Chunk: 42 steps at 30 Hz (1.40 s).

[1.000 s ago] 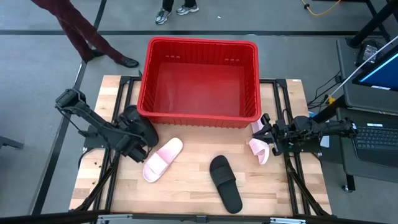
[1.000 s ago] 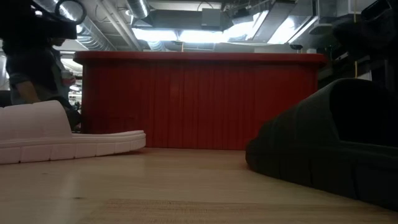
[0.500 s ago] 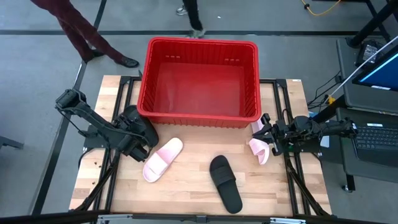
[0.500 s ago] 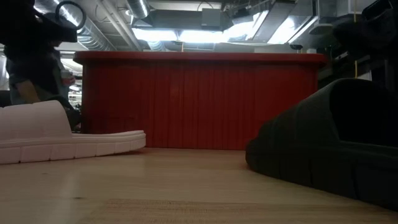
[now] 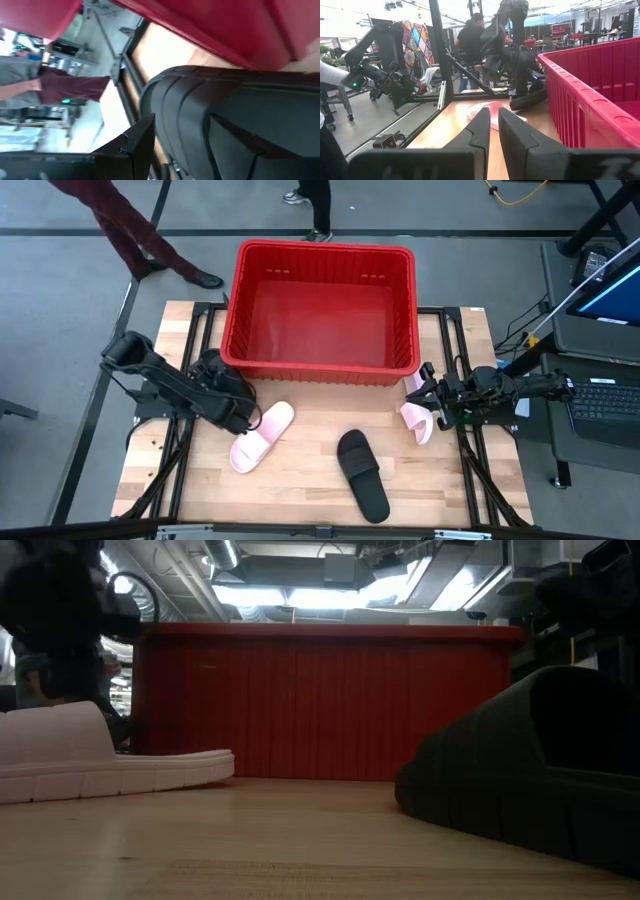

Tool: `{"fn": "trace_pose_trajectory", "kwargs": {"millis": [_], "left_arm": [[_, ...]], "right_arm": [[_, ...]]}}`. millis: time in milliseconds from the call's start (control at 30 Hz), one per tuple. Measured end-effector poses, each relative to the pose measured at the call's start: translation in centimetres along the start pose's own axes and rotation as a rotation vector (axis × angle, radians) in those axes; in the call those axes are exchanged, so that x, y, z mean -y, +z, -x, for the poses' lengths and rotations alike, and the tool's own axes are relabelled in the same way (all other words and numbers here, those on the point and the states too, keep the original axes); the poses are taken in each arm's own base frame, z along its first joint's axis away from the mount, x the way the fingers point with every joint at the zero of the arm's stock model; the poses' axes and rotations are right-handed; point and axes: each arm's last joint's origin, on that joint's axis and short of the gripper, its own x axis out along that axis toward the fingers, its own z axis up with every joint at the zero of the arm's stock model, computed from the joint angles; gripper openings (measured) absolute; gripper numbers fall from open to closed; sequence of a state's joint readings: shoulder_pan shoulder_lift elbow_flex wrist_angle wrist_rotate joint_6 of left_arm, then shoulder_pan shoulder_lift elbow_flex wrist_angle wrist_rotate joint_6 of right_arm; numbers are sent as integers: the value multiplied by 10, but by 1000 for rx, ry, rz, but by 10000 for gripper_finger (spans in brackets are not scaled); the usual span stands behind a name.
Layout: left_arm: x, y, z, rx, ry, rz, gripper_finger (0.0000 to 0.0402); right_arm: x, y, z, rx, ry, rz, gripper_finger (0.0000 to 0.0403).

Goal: Pick and place slides into bin
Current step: Put the top black slipper into the red bin

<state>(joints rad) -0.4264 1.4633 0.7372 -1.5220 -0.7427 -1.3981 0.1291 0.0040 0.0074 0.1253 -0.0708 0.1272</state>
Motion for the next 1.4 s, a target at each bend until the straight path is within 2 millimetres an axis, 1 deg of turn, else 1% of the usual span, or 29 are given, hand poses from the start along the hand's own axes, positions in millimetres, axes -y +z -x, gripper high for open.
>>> {"fn": "trace_pose_trajectory", "kwargs": {"millis": [200, 367, 500, 633, 833, 1067, 1267, 1400], "left_arm": [[10, -1, -4, -12, 76, -50, 172], [16, -2, -7, 4, 112, -26, 172], [20, -2, -8, 6, 108, -28, 172], [24, -3, -9, -8, 76, 10, 172], [23, -3, -10, -8, 88, 8, 171], [21, -2, -14, -22, 106, 10, 146], [24, -5, -21, -33, 89, -36, 121], [23, -4, -22, -45, 97, -62, 92]], "right_arm": [[0, 0, 0, 0, 1, 1, 42], [0, 0, 0, 0, 0, 1, 42], [0, 0, 0, 0, 0, 1, 42], [0, 0, 0, 0, 0, 1, 42], [0, 0, 0, -1, 1, 1, 42], [0, 0, 0, 0, 1, -1, 42], [0, 0, 0, 0, 1, 0, 42], [0, 0, 0, 0, 1, -2, 42]]}}
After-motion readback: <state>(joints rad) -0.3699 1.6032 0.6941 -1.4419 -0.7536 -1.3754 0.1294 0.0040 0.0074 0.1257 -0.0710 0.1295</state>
